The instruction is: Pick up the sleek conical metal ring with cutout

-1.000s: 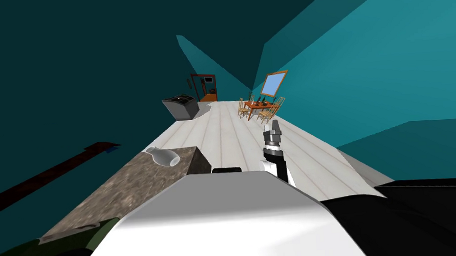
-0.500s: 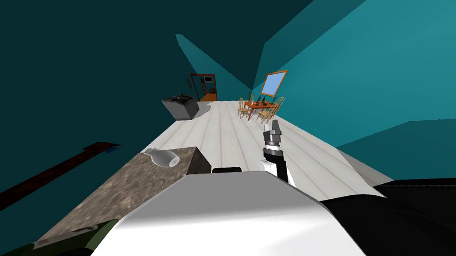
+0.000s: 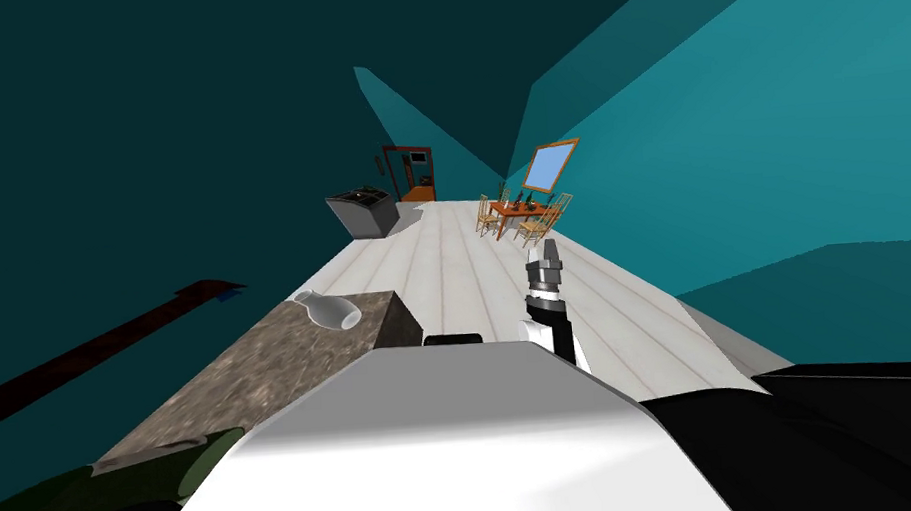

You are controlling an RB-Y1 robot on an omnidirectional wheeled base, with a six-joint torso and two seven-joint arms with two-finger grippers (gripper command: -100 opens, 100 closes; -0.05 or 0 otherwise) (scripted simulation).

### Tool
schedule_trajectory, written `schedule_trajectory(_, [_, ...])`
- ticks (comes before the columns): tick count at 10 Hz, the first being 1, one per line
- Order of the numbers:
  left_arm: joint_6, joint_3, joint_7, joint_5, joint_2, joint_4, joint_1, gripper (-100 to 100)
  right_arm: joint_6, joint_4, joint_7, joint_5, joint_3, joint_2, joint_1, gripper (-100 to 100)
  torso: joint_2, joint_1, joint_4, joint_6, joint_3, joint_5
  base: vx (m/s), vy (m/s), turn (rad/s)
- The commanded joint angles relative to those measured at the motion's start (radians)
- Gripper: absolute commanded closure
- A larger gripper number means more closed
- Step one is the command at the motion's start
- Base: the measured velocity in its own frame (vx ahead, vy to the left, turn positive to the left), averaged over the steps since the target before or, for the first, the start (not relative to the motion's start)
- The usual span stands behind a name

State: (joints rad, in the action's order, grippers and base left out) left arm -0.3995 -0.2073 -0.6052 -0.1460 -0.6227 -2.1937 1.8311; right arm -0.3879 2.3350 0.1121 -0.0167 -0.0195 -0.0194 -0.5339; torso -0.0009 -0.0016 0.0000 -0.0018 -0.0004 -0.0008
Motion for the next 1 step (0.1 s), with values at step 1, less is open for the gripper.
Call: schedule_trajectory(1, [0.0, 0.0, 0.0, 0.0, 0.0, 0.0, 0.0, 0, 0.0, 0.0, 0.0, 0.0, 0.0, 0.0, 0.0, 0, 0.0, 0.0, 0.0, 0.0, 0.0, 0.0, 0.0, 0.0, 0.0])
